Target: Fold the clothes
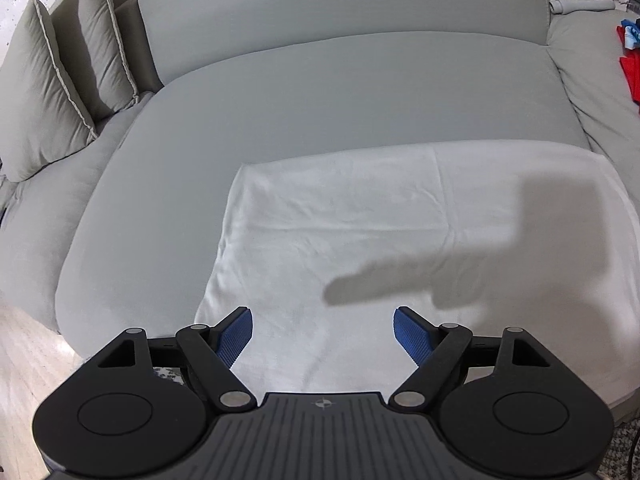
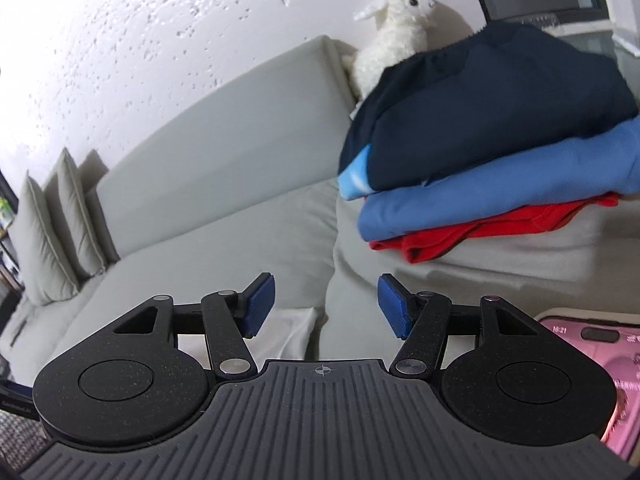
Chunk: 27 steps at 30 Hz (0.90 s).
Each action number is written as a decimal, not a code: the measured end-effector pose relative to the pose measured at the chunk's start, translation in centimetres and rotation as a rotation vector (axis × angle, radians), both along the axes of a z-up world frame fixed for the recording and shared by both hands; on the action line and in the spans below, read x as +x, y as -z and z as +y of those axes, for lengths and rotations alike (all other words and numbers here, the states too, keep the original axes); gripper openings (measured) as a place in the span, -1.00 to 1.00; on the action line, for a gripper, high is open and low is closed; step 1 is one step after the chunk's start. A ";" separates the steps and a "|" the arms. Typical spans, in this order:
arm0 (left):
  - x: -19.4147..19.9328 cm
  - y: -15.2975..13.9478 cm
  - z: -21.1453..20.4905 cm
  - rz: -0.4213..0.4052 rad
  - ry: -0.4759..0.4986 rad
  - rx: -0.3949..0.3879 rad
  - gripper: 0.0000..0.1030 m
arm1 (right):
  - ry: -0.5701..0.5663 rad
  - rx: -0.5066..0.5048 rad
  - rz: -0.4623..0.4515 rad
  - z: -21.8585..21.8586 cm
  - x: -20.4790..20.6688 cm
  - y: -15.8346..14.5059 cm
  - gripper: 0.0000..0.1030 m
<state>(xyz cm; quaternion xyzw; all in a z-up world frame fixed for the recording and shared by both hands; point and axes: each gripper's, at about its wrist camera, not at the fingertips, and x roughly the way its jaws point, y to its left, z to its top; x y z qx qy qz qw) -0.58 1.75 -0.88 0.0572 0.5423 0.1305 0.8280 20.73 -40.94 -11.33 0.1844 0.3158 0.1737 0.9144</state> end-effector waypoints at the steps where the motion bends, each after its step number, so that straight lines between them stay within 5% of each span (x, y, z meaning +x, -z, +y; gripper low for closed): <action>1: 0.0 -0.1 0.0 -0.001 -0.005 0.002 0.54 | -0.005 -0.003 -0.002 0.0 0.3 0.0 0.22; 10: -0.9 -0.5 0.2 -0.026 -0.013 -0.029 0.55 | -0.039 -0.194 -0.148 3.6 -2.0 -4.6 0.26; 15: -2.6 -0.8 0.7 -0.033 0.004 -0.068 0.57 | -0.041 -0.149 -0.014 6.9 -4.1 -5.9 0.29; 20: -5.1 -0.6 1.4 -0.043 0.031 -0.075 0.62 | -0.156 -0.305 0.092 14.4 -8.9 -5.8 0.29; 27: -7.5 0.9 2.8 -0.088 0.069 -0.037 0.65 | -0.264 -0.387 0.248 20.9 -12.8 -3.2 0.41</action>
